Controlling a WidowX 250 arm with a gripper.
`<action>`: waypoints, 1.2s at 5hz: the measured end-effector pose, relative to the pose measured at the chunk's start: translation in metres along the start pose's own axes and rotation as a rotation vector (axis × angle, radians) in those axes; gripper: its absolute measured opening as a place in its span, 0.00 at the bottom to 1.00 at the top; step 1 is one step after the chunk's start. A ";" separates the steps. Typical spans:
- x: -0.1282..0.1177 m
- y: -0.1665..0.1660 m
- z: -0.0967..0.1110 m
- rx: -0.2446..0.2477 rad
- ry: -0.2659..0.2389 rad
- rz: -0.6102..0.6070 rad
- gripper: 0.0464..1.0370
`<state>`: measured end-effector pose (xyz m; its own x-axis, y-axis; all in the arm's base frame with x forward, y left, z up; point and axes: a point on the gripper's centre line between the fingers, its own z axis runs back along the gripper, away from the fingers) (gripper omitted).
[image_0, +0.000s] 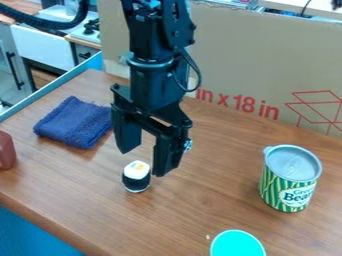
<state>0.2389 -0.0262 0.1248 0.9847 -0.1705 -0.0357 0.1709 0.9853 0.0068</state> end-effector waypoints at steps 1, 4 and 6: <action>-0.002 0.000 -0.005 0.000 0.020 -0.001 0.96; 0.008 0.043 -0.034 0.118 0.072 0.010 0.96; 0.025 0.050 -0.057 0.089 0.119 0.000 0.96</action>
<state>0.2699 0.0195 0.0668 0.9746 -0.1628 -0.1539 0.1787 0.9793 0.0954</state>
